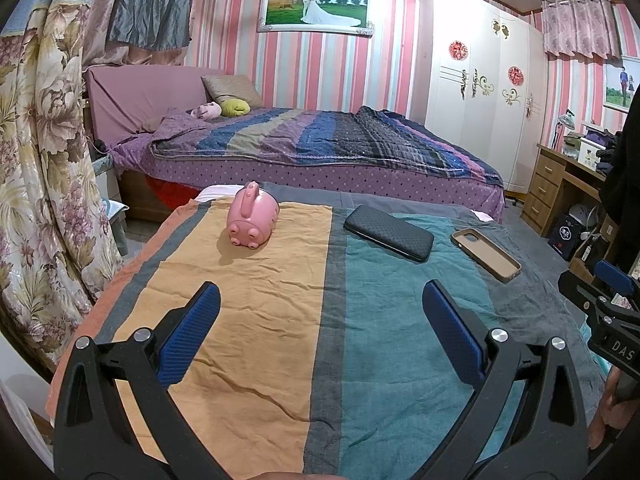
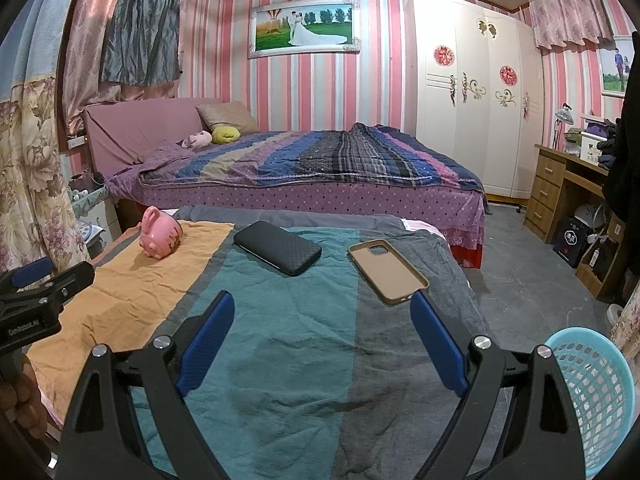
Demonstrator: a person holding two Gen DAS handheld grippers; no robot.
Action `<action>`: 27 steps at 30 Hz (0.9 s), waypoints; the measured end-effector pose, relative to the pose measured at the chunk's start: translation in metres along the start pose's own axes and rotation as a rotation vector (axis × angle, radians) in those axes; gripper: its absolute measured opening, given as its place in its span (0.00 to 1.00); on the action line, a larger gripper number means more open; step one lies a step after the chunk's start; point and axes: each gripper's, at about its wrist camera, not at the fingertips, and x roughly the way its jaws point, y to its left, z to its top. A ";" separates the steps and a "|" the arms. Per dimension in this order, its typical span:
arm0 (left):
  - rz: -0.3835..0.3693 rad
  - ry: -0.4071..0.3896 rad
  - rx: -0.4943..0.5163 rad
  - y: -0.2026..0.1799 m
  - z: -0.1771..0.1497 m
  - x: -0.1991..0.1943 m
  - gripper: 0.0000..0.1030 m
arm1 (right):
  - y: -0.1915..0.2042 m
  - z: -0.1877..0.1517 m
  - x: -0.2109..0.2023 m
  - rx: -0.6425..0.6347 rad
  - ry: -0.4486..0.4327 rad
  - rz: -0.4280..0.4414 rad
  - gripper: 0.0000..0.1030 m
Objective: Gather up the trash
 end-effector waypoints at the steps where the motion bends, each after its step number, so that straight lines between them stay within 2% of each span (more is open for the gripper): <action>1: 0.000 0.000 0.000 0.000 0.000 0.000 0.95 | 0.000 0.000 0.000 -0.001 0.000 -0.001 0.85; 27: 0.013 0.001 -0.004 0.001 0.000 -0.002 0.95 | -0.001 -0.003 -0.002 -0.010 0.008 -0.001 0.85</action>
